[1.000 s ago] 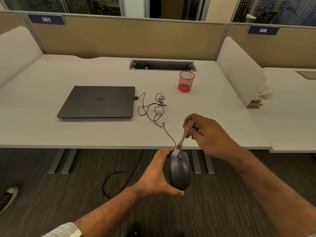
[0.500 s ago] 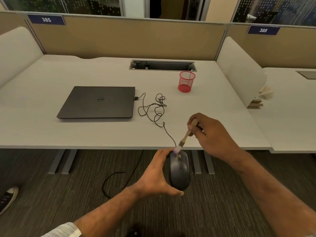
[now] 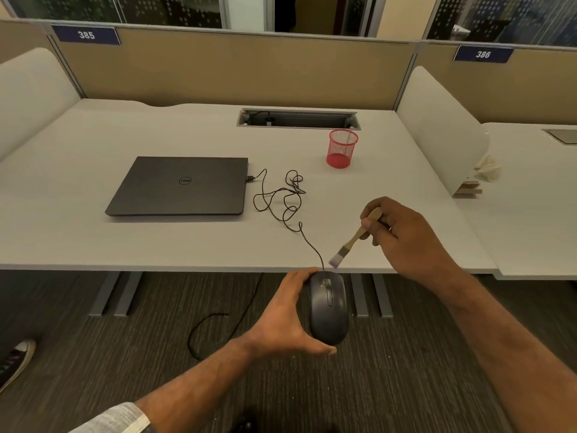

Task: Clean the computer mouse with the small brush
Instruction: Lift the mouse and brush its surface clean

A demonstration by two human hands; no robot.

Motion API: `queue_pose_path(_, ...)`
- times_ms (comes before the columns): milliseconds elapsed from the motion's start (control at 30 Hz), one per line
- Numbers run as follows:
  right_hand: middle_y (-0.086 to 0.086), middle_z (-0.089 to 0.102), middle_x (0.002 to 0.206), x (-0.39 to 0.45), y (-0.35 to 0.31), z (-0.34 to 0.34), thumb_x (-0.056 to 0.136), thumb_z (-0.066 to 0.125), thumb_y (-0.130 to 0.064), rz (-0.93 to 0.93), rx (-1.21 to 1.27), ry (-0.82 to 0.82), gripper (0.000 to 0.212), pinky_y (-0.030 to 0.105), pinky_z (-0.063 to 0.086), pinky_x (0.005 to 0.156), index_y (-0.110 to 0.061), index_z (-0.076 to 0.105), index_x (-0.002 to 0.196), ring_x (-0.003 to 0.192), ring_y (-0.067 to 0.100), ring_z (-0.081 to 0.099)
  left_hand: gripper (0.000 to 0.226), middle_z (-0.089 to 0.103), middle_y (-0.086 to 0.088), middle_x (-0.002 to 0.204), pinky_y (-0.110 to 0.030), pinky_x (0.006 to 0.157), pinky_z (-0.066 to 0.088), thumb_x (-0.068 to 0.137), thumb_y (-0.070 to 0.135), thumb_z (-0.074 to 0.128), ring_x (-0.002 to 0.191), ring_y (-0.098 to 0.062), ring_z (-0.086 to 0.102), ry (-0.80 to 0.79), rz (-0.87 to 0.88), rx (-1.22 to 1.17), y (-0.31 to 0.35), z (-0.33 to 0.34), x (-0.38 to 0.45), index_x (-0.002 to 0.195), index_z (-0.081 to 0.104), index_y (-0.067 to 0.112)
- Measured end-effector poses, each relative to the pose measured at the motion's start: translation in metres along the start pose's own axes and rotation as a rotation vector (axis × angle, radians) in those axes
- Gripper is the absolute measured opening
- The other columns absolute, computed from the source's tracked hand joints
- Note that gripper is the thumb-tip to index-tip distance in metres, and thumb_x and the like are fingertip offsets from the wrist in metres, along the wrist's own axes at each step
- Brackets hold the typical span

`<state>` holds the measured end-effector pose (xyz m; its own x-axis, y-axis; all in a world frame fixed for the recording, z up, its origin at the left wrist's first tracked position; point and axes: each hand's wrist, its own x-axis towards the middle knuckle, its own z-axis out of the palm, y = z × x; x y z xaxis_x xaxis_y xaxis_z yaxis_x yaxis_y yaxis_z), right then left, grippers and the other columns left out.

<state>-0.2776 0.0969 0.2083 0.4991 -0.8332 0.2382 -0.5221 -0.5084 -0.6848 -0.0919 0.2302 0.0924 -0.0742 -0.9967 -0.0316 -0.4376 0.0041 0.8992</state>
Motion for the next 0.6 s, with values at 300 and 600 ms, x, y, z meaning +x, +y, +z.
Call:
queue_pose_path(300,-0.005,0.069,0.079,-0.002,0.007,0.002,0.097,0.055,-0.015,0.085,-0.003,-0.01,0.007,0.011,0.043,0.06,-0.019,0.059,0.094,0.067,-0.005,0.061,0.114,0.032,0.018,0.145,-0.01,0.111,0.031,0.055,0.03,0.097,0.134,0.005,0.034,0.011,-0.013,-0.015,0.002,-0.002,-0.001,0.144,0.026,0.036)
queue_pose_path(600,0.003,0.071,0.074,-0.009,0.021,0.005,0.098,0.053,-0.013,0.284,0.141,0.08,0.01,0.012,0.047,0.051,-0.012,0.062,0.094,0.055,0.001,0.061,0.117,0.033,0.013,0.146,-0.024,0.116,0.035,0.054,0.034,0.096,0.135,-0.004,0.036,0.025,-0.024,-0.039,0.003,-0.003,0.0,0.147,0.025,0.032)
